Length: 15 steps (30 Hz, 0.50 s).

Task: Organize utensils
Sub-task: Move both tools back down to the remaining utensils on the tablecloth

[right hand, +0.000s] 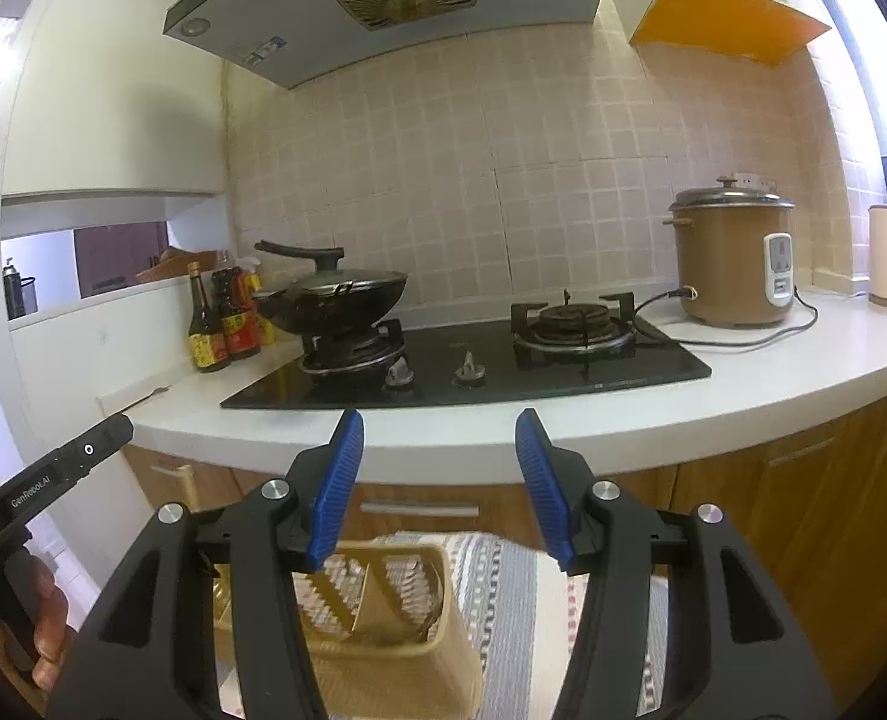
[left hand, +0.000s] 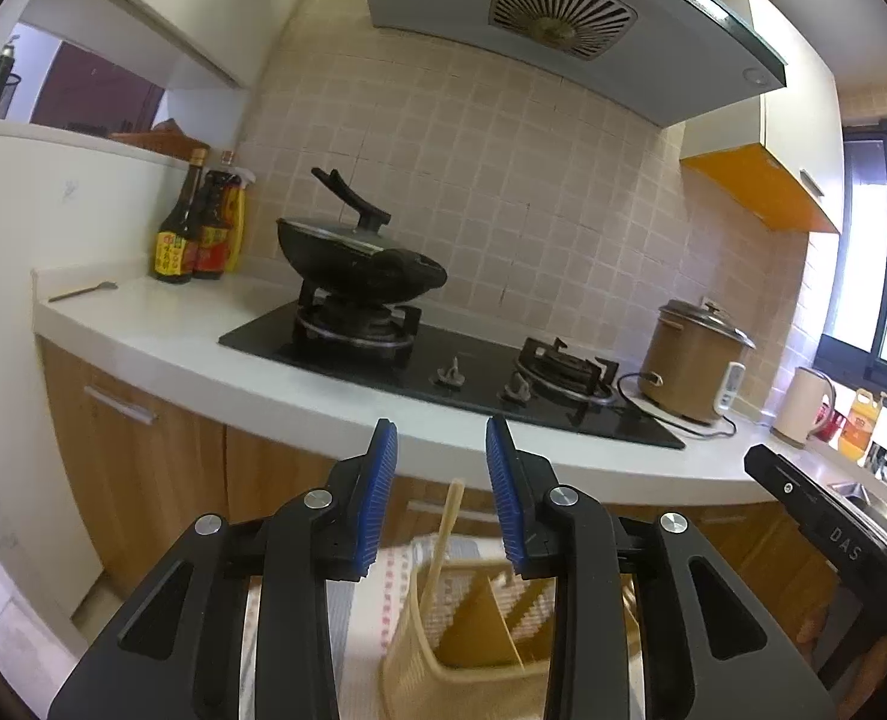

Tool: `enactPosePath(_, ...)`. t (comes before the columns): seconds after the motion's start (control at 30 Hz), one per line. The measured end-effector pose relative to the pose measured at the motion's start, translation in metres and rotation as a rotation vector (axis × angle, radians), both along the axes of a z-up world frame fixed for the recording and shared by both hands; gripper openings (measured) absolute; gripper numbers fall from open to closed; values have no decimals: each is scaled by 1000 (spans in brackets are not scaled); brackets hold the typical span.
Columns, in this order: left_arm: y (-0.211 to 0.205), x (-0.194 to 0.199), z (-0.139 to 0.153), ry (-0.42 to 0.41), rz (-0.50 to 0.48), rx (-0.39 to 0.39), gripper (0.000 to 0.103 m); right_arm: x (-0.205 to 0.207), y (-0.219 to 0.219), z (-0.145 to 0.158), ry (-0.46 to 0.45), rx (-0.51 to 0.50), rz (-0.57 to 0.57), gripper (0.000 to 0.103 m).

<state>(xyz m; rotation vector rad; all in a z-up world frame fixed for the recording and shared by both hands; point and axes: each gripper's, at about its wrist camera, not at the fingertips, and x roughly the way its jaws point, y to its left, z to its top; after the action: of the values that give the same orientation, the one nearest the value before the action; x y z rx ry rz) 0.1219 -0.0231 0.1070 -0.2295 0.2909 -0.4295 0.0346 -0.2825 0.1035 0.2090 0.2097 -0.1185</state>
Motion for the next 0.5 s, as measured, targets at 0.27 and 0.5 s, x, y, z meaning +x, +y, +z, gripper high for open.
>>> enactPosePath(0.27, 22, -44, -15, 154, -58, 21, 32, -40, 9, -13, 120, 24, 35, 49)
enactPosePath(0.5, 16, -55, -78, 493, -144, 166, 34, -40, 24, -54, 446, 35, 95, 49)
